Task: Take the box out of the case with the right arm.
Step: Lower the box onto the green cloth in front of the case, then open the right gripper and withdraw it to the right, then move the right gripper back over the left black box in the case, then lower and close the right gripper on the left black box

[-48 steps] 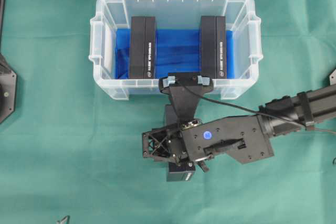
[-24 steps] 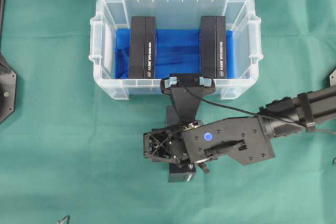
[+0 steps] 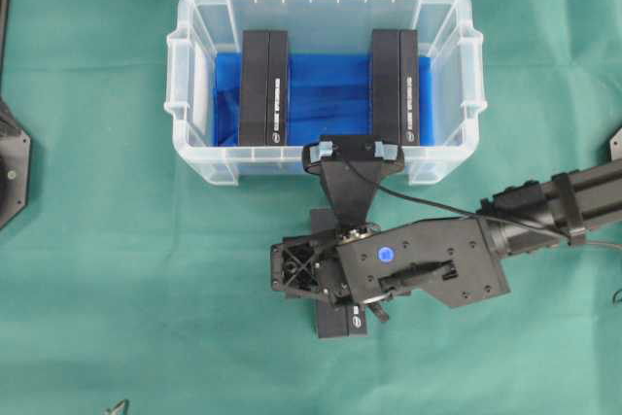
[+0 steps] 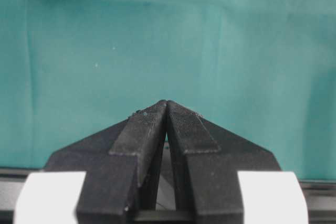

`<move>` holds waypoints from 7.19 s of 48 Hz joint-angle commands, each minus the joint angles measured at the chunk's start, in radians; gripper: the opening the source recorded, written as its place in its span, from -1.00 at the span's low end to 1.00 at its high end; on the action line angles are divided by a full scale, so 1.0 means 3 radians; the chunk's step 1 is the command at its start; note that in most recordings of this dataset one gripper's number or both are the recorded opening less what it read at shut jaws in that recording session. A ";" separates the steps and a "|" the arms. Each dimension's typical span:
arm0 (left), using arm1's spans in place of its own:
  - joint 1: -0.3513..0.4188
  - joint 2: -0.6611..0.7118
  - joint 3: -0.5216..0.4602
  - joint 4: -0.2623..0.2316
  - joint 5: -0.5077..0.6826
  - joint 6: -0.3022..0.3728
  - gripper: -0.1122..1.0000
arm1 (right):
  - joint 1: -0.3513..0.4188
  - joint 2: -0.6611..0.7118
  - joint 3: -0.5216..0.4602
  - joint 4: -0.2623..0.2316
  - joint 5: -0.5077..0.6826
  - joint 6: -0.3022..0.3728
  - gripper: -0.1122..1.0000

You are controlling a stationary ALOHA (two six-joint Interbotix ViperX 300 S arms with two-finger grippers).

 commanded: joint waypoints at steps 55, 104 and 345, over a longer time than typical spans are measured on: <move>0.0005 0.0000 -0.0046 0.0010 -0.0015 -0.0005 -0.76 | -0.0026 -0.0915 -0.0010 -0.0235 0.0772 -0.0245 0.77; 0.0010 -0.0118 -0.0010 0.0010 -0.0015 0.0005 -0.76 | 0.0455 -0.2710 0.1815 -0.0245 0.0900 0.0143 0.77; 0.0010 -0.0133 0.0000 0.0005 -0.0010 0.0000 -0.76 | -0.1365 0.0046 -0.1145 0.0000 -0.0026 -0.1958 0.88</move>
